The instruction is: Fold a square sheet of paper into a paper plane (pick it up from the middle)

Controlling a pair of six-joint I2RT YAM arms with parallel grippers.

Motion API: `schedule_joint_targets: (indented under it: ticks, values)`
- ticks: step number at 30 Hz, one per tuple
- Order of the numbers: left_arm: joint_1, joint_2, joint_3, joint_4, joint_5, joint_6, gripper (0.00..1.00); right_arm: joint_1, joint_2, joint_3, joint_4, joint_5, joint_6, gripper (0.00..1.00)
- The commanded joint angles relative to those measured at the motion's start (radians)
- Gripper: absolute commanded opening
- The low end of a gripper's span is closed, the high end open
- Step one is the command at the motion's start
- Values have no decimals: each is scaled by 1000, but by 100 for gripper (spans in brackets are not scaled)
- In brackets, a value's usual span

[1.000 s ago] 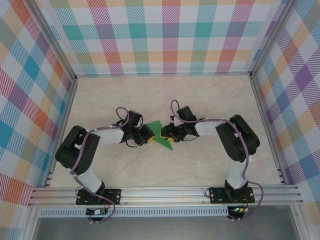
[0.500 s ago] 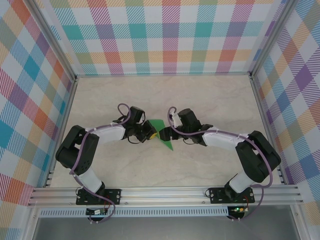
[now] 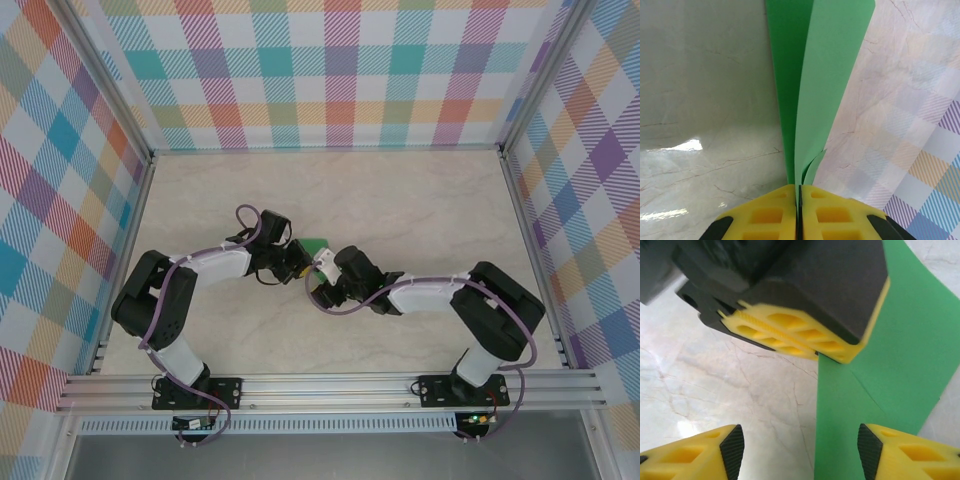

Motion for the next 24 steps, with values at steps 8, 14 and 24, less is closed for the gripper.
schedule_joint_targets:
  ticks: [8, 14, 24]
  values:
    - [-17, -19, 35, -50, 5, -3, 9, 28, 106, 10, 163, 169, -121, 44]
    - [-17, -27, 33, -56, 3, -6, 9, 28, 113, 4, 194, 189, -112, 39]
    - [-17, -28, 38, -72, -1, 2, 11, 28, 117, 11, 183, 159, -93, 30]
